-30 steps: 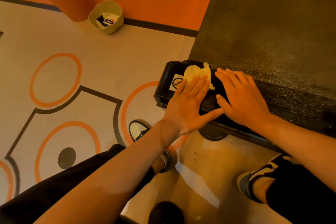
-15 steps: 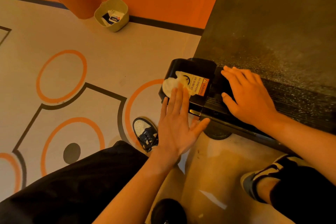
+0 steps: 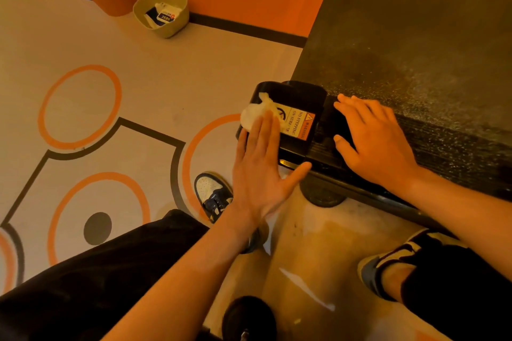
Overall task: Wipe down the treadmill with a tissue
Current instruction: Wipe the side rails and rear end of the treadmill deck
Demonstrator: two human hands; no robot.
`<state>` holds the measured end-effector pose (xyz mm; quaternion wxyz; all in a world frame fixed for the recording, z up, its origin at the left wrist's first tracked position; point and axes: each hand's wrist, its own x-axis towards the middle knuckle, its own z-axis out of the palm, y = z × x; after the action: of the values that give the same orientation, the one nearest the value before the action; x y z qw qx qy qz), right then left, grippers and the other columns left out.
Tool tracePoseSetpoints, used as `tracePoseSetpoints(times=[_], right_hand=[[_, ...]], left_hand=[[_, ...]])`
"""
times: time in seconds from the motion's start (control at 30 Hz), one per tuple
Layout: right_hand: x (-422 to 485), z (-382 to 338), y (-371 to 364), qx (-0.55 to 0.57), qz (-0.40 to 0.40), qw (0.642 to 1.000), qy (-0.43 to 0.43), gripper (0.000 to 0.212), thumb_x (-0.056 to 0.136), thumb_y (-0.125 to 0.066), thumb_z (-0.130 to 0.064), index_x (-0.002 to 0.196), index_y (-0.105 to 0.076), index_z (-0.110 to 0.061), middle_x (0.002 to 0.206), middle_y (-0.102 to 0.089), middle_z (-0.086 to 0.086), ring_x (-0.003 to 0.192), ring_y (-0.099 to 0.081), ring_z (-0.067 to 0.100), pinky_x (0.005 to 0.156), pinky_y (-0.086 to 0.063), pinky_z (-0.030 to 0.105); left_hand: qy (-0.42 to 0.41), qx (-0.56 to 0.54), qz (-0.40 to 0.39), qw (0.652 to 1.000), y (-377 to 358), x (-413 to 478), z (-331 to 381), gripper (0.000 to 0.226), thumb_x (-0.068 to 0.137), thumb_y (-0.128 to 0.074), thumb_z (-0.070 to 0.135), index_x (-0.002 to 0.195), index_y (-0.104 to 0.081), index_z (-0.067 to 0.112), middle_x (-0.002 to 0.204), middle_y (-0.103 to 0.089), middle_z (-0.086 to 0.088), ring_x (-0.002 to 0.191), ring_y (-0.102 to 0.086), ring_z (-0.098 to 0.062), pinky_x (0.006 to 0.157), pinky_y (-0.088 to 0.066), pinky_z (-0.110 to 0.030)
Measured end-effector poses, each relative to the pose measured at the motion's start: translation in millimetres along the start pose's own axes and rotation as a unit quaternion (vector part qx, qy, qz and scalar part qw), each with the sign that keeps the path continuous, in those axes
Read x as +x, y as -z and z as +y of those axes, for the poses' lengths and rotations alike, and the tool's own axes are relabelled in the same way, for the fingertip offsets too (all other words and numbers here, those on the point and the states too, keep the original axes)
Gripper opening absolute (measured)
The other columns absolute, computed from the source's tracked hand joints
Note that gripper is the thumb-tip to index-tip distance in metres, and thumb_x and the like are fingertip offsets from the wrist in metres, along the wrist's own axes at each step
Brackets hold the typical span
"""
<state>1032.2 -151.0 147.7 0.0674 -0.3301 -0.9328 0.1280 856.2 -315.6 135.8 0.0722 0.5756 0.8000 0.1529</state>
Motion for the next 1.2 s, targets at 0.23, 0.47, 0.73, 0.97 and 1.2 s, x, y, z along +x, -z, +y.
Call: tracePoseSetpoints(times=[0.23, 0.47, 0.73, 0.97, 1.2], right_hand=[[0, 2, -2, -0.007, 0.006, 1.0, 0.006, 0.065, 0.098, -0.038, -0.044, 0.151, -0.045, -0.008, 0.159, -0.044, 0.011, 0.144, -0.041, 0.033, 0.112, -0.037, 0.052], [-1, 1, -1, 0.002, 0.006, 1.0, 0.007, 0.065, 0.097, -0.038, -0.043, 0.151, -0.046, -0.008, 0.159, -0.044, 0.011, 0.143, -0.041, 0.033, 0.112, -0.037, 0.052], [0, 0, -1, 0.002, 0.006, 1.0, 0.001, 0.065, 0.096, -0.04, -0.043, 0.151, -0.045, -0.008, 0.159, -0.043, 0.01, 0.144, -0.04, 0.032, 0.113, -0.036, 0.051], [1, 0, 0, 0.009, 0.002, 1.0, -0.002, 0.066, 0.095, -0.04, -0.043, 0.15, -0.045, -0.007, 0.159, -0.044, 0.011, 0.143, -0.04, 0.034, 0.112, -0.035, 0.052], [1, -1, -1, 0.007, 0.006, 1.0, -0.004, 0.067, 0.095, -0.038, -0.044, 0.149, -0.047, -0.006, 0.158, -0.044, 0.012, 0.143, -0.041, 0.036, 0.11, -0.036, 0.054]], left_hand=[[-0.204, -0.009, -0.074, 0.976, 10, 15, 4, 0.096, 0.095, -0.033, 0.076, 0.163, -0.025, 0.009, 0.171, -0.019, -0.008, 0.16, -0.011, -0.022, 0.129, -0.013, -0.049], [-0.143, -0.007, -0.066, 0.988, 7, 1, 14, 0.096, 0.096, -0.025, 0.078, 0.164, -0.021, 0.01, 0.173, -0.013, -0.006, 0.161, -0.005, -0.019, 0.13, -0.003, -0.045], [0.138, -0.149, 0.004, 0.979, -29, -34, 67, 0.101, 0.095, -0.015, 0.081, 0.164, 0.011, 0.011, 0.171, 0.024, -0.007, 0.158, 0.02, -0.022, 0.129, 0.005, -0.045], [0.252, -0.232, 0.064, 0.937, -29, -12, 69, 0.107, 0.09, -0.01, 0.087, 0.163, 0.017, 0.012, 0.168, 0.031, -0.003, 0.155, 0.027, -0.016, 0.13, 0.006, -0.046], [0.285, -0.303, 0.048, 0.908, -21, -11, 93, 0.108, 0.09, -0.012, 0.087, 0.161, 0.022, 0.014, 0.166, 0.036, -0.002, 0.153, 0.032, -0.012, 0.129, 0.011, -0.044]])
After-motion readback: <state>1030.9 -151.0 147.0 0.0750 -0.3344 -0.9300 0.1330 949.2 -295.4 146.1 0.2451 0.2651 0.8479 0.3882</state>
